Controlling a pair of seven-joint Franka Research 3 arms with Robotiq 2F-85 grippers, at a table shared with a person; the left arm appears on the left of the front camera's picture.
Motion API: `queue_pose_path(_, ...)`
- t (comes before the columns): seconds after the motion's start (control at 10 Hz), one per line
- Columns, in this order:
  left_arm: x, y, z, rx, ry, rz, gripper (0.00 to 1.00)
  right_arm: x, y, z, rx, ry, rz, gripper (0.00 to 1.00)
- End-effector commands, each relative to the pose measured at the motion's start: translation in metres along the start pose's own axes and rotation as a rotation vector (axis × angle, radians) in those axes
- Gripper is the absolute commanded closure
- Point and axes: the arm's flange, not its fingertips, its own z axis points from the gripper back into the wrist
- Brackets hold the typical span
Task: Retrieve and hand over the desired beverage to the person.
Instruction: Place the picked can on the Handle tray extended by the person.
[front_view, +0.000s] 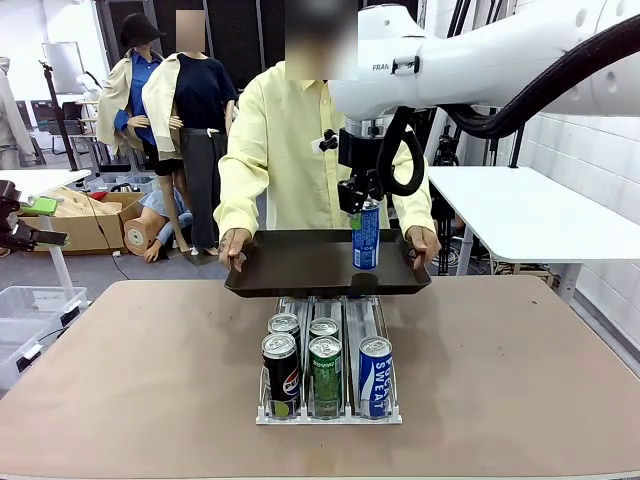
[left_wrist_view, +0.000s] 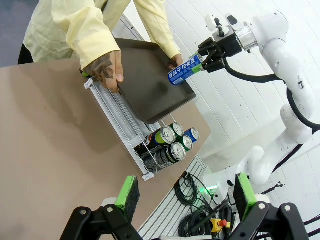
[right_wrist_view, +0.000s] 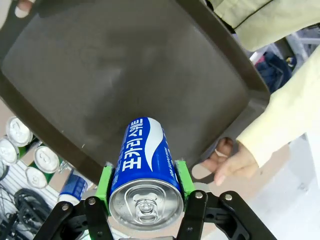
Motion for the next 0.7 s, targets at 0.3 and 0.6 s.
queue_pose_path(0.3, 0.001, -0.001, 0.001, -0.018, -0.02, -0.004, 0.0, 0.019, -0.026, -0.009, 0.032, -0.012, -0.023, 1.0)
queue_pose_path(0.6, 0.001, -0.001, 0.001, -0.018, -0.02, -0.004, 0.0, 0.026, -0.03, -0.013, 0.058, 0.014, -0.017, 1.0)
